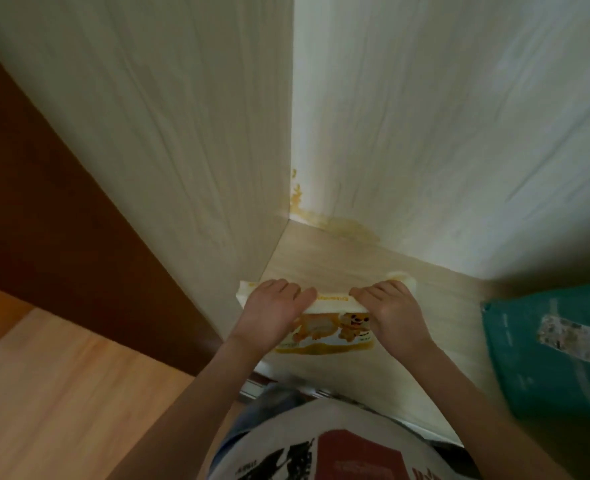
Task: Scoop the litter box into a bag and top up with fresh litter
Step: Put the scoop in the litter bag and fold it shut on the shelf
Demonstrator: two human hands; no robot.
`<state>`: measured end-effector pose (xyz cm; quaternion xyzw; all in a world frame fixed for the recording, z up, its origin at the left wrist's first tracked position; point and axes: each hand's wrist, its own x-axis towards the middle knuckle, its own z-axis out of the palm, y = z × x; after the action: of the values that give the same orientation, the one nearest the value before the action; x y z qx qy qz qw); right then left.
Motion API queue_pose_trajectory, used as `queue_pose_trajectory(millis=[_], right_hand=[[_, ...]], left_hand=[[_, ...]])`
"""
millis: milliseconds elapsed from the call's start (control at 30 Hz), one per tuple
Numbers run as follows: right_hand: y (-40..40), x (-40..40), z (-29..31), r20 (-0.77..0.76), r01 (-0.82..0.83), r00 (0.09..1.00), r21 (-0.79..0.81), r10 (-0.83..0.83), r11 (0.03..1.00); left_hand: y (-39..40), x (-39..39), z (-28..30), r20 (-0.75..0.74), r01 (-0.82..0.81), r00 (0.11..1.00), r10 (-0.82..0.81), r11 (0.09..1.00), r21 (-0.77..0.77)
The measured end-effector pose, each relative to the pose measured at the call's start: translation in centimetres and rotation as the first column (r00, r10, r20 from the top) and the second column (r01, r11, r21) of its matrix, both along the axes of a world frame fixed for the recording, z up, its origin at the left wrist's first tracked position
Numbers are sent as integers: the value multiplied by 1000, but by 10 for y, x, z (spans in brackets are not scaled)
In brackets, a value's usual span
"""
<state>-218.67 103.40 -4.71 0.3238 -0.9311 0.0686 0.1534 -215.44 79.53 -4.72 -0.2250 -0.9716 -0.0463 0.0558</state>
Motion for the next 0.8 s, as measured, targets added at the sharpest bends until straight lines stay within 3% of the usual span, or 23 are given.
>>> queue_pose_trajectory(millis=[167, 433, 633, 800], right_hand=[[-8, -45, -5, 110, -178, 978, 22, 175, 984], [-48, -115, -15, 364, -418, 851, 31, 380, 908], [-86, -151, -15, 440, -527, 797, 173, 413, 832], [-112, -173, -16, 511, -550, 771, 235, 379, 801]], left_hand=[[0, -5, -8, 52, -178, 982, 179, 984, -24], [1, -12, -17, 205, -428, 878, 432, 902, -65], [-4, -24, -29, 220, -555, 794, 567, 823, -119], [-13, -41, -34, 333, -599, 720, 609, 788, -143]])
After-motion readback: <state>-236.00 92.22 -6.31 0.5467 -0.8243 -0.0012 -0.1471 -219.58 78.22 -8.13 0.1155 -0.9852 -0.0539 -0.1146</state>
